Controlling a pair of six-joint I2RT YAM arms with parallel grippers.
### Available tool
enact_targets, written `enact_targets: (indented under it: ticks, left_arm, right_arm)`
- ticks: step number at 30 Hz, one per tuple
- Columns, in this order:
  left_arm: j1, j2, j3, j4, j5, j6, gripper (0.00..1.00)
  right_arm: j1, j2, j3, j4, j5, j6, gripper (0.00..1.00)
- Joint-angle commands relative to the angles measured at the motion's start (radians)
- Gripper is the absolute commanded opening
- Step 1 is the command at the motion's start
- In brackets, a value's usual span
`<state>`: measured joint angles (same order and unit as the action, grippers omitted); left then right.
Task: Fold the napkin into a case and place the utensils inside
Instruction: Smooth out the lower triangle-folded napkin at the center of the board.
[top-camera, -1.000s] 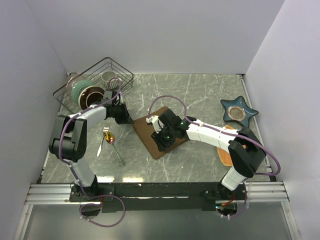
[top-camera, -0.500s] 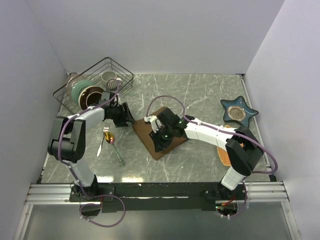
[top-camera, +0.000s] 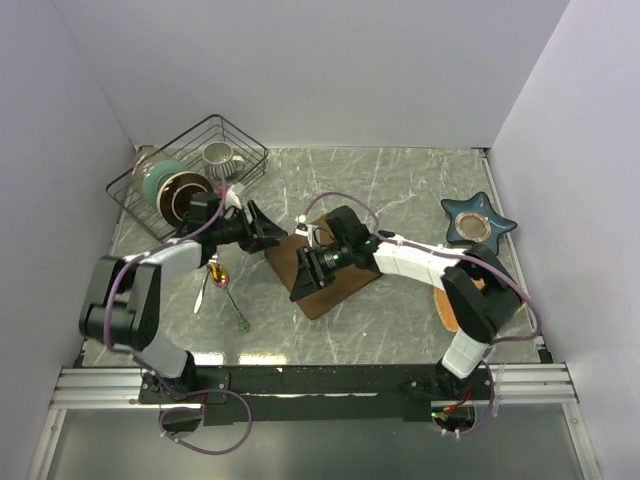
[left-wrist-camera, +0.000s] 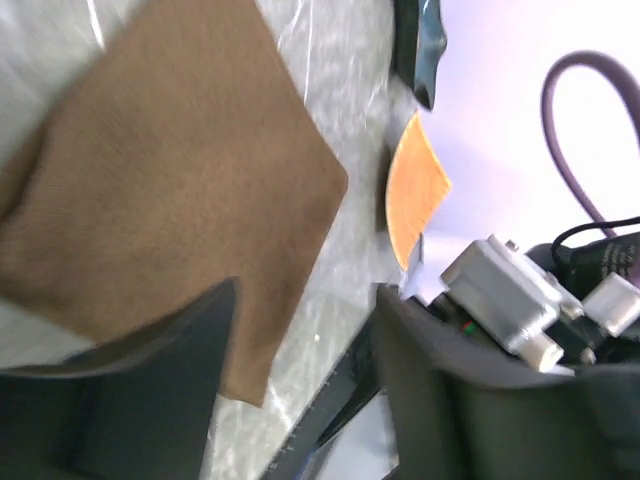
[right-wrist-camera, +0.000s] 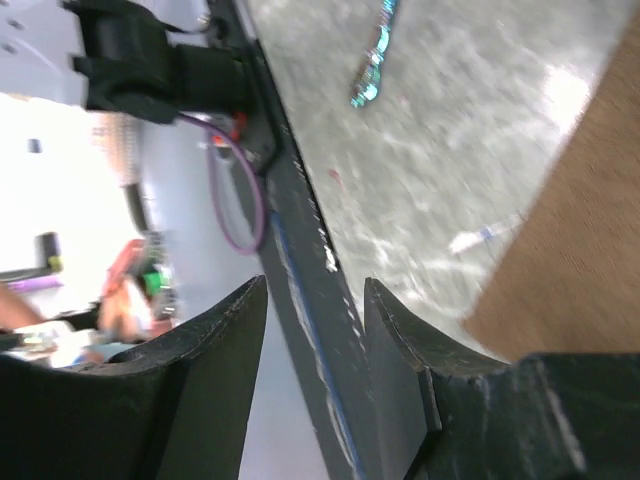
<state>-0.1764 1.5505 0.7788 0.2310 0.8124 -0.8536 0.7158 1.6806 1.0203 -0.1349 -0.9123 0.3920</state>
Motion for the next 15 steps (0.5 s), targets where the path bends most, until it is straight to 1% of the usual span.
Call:
enact_targets:
  ticks: [1, 2, 3, 6, 10, 15]
  left_arm:
    - [-0.067, 0.098, 0.007, 0.171, 0.062, -0.16, 0.53]
    - [-0.074, 0.133, 0.004, 0.169, 0.056, -0.16, 0.51]
    - [-0.077, 0.149, 0.001, 0.145, 0.048, -0.148, 0.45]
    - [-0.064, 0.207, -0.041, 0.137, 0.022, -0.147, 0.39]
    - [-0.046, 0.273, -0.078, 0.127, -0.007, -0.119, 0.36]
    - [-0.014, 0.364, -0.049, 0.097, -0.015, -0.068, 0.36]
  right_arm:
    - [0.002, 0.109, -0.019, 0.204, -0.082, 0.153, 0.51]
    - [0.002, 0.128, -0.011, 0.189, -0.073, 0.145, 0.5]
    - [-0.001, 0.16, -0.008, 0.167, -0.06, 0.115, 0.5]
    - [-0.004, 0.211, -0.029, 0.143, -0.024, 0.099, 0.5]
    - [-0.003, 0.252, -0.052, 0.087, 0.038, 0.076, 0.49]
    - [-0.003, 0.297, -0.069, 0.064, 0.056, 0.077, 0.48]
